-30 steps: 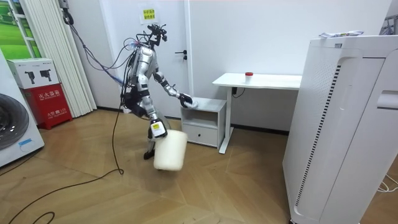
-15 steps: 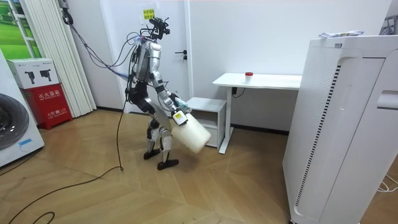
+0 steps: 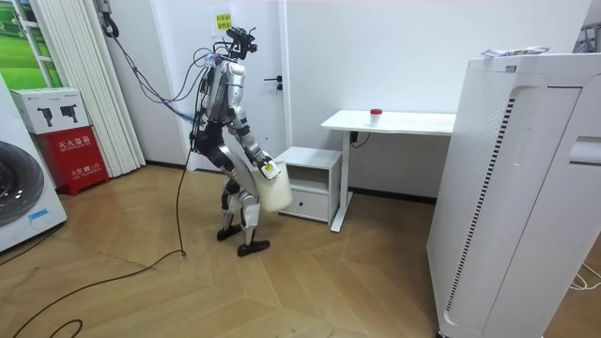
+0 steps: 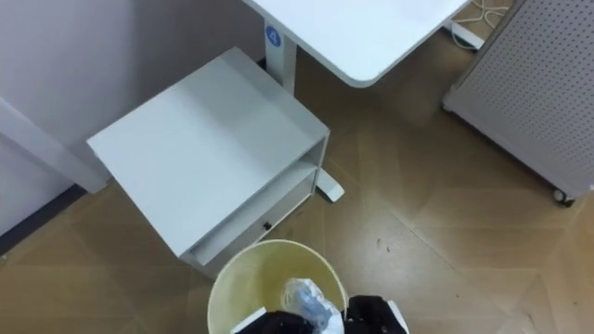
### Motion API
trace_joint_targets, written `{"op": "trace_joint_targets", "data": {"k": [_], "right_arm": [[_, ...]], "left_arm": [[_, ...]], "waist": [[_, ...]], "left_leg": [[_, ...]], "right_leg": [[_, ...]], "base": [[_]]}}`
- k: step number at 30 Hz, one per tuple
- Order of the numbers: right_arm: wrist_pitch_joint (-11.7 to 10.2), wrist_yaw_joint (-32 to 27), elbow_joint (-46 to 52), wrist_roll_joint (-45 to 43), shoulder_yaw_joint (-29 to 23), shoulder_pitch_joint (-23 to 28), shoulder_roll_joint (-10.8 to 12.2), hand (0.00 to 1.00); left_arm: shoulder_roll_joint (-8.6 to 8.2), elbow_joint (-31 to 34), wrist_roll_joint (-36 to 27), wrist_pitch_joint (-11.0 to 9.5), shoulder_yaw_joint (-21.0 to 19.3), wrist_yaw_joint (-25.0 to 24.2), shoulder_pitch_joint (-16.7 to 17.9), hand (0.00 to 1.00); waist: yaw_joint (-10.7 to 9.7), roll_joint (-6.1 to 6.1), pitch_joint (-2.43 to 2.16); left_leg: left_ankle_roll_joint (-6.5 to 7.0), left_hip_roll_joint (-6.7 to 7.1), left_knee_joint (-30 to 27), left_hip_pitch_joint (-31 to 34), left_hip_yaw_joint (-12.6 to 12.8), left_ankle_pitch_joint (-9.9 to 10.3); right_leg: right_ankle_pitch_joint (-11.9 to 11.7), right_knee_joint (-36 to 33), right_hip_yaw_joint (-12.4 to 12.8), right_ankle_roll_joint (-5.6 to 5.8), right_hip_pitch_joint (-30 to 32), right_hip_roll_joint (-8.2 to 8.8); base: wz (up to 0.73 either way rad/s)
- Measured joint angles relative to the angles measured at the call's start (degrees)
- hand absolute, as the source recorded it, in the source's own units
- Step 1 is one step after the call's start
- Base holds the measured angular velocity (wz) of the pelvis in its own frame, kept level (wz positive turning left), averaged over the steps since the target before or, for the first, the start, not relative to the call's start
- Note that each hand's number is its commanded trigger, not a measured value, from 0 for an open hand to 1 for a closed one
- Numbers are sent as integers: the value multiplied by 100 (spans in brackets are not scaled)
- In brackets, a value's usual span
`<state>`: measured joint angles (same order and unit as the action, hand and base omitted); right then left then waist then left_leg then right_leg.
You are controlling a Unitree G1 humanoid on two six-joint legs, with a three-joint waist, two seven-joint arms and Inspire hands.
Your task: Pick garbage
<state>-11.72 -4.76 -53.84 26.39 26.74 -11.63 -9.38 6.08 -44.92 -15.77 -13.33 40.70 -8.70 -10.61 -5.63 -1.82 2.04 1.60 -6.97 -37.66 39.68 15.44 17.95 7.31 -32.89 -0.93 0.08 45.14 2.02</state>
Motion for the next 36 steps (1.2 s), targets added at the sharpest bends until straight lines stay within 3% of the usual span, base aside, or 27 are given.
{"op": "trace_joint_targets", "data": {"k": [7,8,9,10,14,18,26,33,36], "right_arm": [[8,-16,-24,-237,-94,-4,-25,100],[8,31,-24,-253,-115,-17,-24,100],[8,64,-24,-257,-124,-25,-20,100],[10,113,-24,-269,-162,-18,-5,100],[60,238,-24,-290,-227,-16,5,100],[60,253,-16,-461,-217,-10,10,100],[15,313,-22,-404,-226,75,-35,100],[-19,614,-168,-317,-317,334,-160,100],[-25,740,-159,-198,-337,469,-201,100]], "left_arm": [[9,55,2,3,2,-90,76,100],[9,63,11,3,1,-99,79,94],[9,66,11,3,0,-100,78,40],[13,80,20,4,-7,-107,78,0],[70,131,25,4,-48,-204,116,0],[270,325,81,2,-44,-341,223,0],[391,336,387,-65,-80,-555,294,0],[505,337,787,-63,-230,-704,408,0],[643,337,790,-63,-329,-707,513,0]], "waist": [[109,-78,1],[122,-105,0],[119,-106,1],[121,-105,1],[132,-105,1],[140,-105,2],[220,-84,5],[319,85,8],[312,123,5]], "left_leg": [[11,-26,12,-2,70,4],[12,-34,1,4,114,4],[11,-33,-2,8,113,4],[11,-32,-2,6,115,5],[11,-27,-4,-1,111,5],[15,-31,12,-2,108,9],[16,-27,-1,-20,85,9],[16,-24,153,-435,85,9],[13,-18,311,-773,152,8]], "right_leg": [[-13,6,-2,-3,37,-18],[-19,-11,-1,-12,74,-17],[-20,-13,-2,-15,87,-15],[-22,-4,-3,-18,91,-13],[-22,10,-15,-22,90,1],[-25,-14,-22,-28,89,10],[-29,-60,-93,-34,73,90],[-27,95,-233,-47,-348,111],[-15,181,-255,-59,-628,122]], "base": [[-6],[-15],[-15],[-10],[-1],[0],[2],[-1],[-9]]}}
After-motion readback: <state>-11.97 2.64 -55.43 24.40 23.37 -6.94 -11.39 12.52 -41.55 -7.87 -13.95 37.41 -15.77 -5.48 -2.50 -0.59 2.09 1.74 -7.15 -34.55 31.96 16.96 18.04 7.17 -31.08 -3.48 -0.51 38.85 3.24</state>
